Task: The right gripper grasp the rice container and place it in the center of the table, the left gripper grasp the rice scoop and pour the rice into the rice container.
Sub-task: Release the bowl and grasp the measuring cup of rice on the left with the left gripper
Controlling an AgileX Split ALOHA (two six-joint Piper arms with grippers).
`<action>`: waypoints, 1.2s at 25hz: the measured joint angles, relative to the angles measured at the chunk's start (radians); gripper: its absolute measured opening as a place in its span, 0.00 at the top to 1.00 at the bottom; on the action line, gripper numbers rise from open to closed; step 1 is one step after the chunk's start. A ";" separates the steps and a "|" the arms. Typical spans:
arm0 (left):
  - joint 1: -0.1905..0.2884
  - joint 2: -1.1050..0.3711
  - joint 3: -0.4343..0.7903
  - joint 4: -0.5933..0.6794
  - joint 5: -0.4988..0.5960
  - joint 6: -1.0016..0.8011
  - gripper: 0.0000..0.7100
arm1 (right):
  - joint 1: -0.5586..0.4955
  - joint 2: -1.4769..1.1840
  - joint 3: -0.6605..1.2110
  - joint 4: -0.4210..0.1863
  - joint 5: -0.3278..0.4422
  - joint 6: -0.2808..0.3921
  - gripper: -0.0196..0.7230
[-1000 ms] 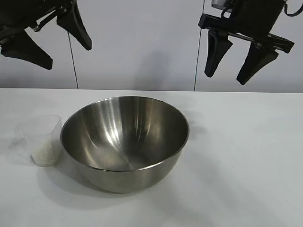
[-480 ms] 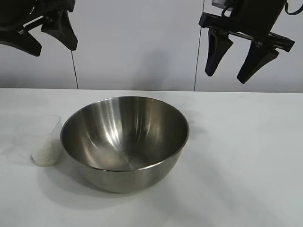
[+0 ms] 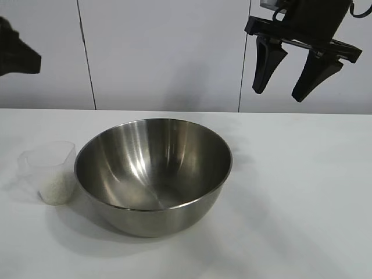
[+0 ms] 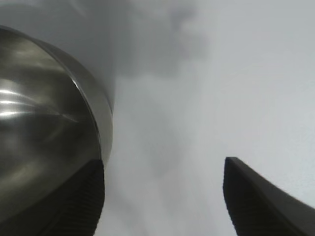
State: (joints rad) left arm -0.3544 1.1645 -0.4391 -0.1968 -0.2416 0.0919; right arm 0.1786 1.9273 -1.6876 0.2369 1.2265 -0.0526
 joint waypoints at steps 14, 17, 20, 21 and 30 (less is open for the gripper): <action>0.000 0.444 0.380 0.036 -0.883 -0.260 0.41 | 0.000 0.000 0.000 -0.002 -0.012 -0.005 0.34; 0.000 0.568 0.379 0.080 -0.892 -0.343 0.44 | 0.000 0.000 0.000 -0.002 -0.012 -0.012 0.34; 0.000 0.619 0.383 0.121 -0.892 -0.367 0.44 | 0.000 0.000 0.000 -0.002 -0.011 -0.016 0.34; 0.000 0.621 0.388 0.126 -0.894 -0.367 0.44 | 0.000 0.000 0.000 -0.002 -0.011 -0.018 0.34; 0.305 0.626 0.391 0.423 -0.909 -0.358 0.44 | 0.000 0.000 0.000 -0.002 -0.011 -0.019 0.34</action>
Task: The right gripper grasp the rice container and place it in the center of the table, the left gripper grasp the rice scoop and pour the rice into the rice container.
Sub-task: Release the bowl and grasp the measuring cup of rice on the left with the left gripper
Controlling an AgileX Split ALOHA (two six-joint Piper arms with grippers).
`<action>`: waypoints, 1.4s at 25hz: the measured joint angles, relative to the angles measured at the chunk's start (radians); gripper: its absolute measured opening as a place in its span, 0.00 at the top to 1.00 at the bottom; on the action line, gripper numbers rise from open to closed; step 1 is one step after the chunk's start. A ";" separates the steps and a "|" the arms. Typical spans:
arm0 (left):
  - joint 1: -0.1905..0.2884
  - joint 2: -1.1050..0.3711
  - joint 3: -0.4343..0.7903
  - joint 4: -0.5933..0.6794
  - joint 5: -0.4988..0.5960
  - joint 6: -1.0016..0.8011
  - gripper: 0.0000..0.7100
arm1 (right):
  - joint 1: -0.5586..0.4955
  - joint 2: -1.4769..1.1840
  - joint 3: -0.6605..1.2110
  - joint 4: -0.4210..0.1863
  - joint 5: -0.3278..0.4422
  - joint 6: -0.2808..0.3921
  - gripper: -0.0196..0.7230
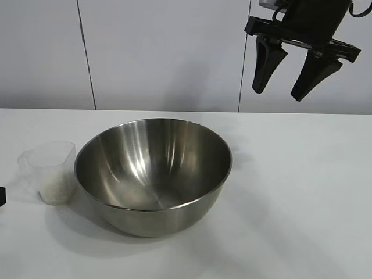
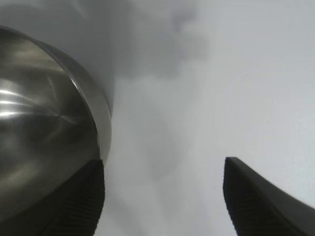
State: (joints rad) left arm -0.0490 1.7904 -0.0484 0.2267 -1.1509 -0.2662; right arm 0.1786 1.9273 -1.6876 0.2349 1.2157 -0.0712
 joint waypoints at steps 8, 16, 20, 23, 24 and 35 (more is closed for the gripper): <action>0.270 0.000 -0.068 0.415 -0.001 0.004 0.44 | 0.000 0.000 0.000 0.004 0.000 0.000 0.34; 0.272 0.000 -0.072 0.386 -0.001 0.165 0.44 | 0.000 0.000 0.000 0.009 -0.006 0.000 0.34; 0.272 0.011 -0.074 0.385 -0.001 0.298 0.44 | 0.000 0.000 0.000 0.009 -0.013 0.000 0.34; 0.272 0.071 -0.093 0.402 -0.001 0.345 0.44 | 0.000 0.000 0.000 0.010 -0.014 0.000 0.34; 0.272 0.093 -0.102 0.408 -0.001 0.350 0.44 | 0.000 0.000 0.000 0.010 -0.014 0.000 0.34; 0.272 0.197 -0.223 0.378 -0.002 0.266 0.29 | 0.000 0.000 0.000 0.010 -0.033 -0.004 0.34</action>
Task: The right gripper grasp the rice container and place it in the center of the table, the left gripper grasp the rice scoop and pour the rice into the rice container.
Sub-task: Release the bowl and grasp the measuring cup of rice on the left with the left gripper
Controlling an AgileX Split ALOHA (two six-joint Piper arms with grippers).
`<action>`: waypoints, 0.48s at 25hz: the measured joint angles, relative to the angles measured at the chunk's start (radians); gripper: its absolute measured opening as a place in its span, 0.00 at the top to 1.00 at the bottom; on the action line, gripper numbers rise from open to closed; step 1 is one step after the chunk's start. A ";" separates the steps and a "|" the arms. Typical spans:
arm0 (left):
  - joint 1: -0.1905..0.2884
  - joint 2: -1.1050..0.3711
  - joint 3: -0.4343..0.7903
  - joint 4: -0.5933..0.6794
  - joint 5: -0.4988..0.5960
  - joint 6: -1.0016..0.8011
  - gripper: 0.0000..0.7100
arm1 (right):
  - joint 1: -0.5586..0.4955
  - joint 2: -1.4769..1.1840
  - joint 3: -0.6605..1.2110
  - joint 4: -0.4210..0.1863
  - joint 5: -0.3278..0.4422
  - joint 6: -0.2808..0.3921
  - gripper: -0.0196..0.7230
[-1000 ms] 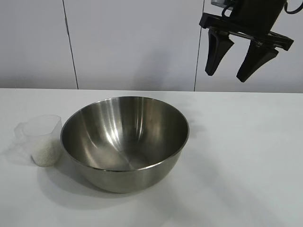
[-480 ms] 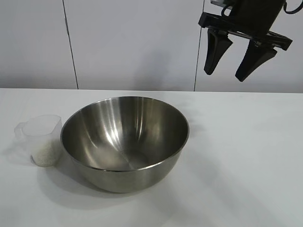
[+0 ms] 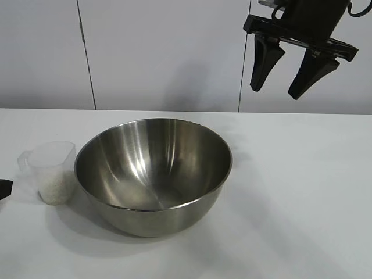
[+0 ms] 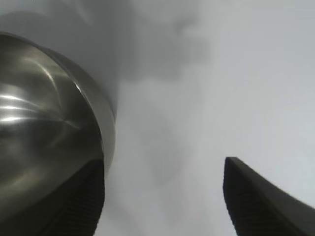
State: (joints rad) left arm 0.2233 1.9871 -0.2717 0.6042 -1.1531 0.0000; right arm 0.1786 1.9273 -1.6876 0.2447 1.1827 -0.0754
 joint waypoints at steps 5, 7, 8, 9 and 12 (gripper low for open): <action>0.000 0.001 -0.002 -0.001 0.001 0.010 0.29 | 0.000 0.000 0.000 -0.001 -0.020 0.000 0.34; 0.000 0.001 -0.007 -0.001 0.001 0.010 0.29 | 0.000 0.000 0.000 -0.001 -0.028 0.000 0.34; 0.000 0.001 -0.014 0.000 0.001 0.010 0.29 | 0.000 0.000 0.000 -0.001 -0.029 0.000 0.34; 0.000 0.001 -0.022 0.003 0.001 0.010 0.29 | 0.000 0.000 0.000 -0.001 -0.029 0.000 0.34; 0.000 0.001 -0.045 0.010 0.001 0.010 0.29 | 0.000 0.000 0.000 -0.001 -0.029 0.000 0.34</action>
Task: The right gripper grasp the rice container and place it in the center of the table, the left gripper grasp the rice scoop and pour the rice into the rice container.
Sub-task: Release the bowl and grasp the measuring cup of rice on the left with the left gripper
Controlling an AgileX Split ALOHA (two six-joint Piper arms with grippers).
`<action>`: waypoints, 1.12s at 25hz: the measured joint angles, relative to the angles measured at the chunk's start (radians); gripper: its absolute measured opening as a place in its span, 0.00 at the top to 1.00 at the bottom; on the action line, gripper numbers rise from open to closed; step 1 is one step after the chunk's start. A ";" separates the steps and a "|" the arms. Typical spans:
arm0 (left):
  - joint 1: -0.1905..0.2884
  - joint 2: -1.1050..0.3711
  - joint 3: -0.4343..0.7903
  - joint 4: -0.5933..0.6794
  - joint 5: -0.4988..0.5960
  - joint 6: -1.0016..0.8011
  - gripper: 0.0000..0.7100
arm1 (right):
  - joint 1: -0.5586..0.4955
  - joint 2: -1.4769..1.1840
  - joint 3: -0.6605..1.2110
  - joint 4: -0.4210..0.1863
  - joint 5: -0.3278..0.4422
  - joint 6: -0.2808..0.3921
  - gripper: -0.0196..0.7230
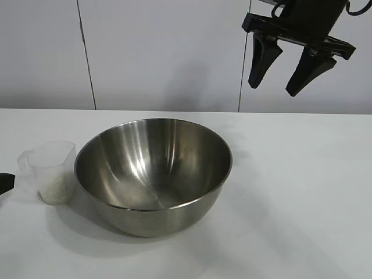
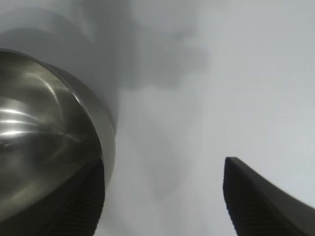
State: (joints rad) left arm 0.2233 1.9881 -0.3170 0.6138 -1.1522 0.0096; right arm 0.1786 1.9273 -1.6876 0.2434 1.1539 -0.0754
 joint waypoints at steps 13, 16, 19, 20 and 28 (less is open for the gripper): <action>0.000 0.092 -0.023 0.001 0.001 -0.033 0.29 | 0.000 0.000 0.000 0.002 -0.003 0.000 0.34; 0.000 0.094 -0.049 0.001 0.000 -0.033 0.29 | 0.000 0.000 0.000 0.002 -0.003 0.000 0.34; 0.000 0.094 -0.071 0.007 0.000 -0.042 0.29 | 0.000 0.000 0.000 0.002 -0.004 0.000 0.34; 0.000 0.094 -0.078 0.021 0.000 -0.048 0.29 | 0.000 0.000 0.000 0.002 -0.004 0.000 0.34; 0.000 0.094 -0.093 0.060 0.000 -0.073 0.29 | 0.000 0.000 0.000 0.008 -0.006 0.000 0.34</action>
State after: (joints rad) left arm 0.2233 2.0816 -0.4098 0.6737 -1.1522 -0.0629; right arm 0.1786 1.9273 -1.6876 0.2515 1.1481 -0.0754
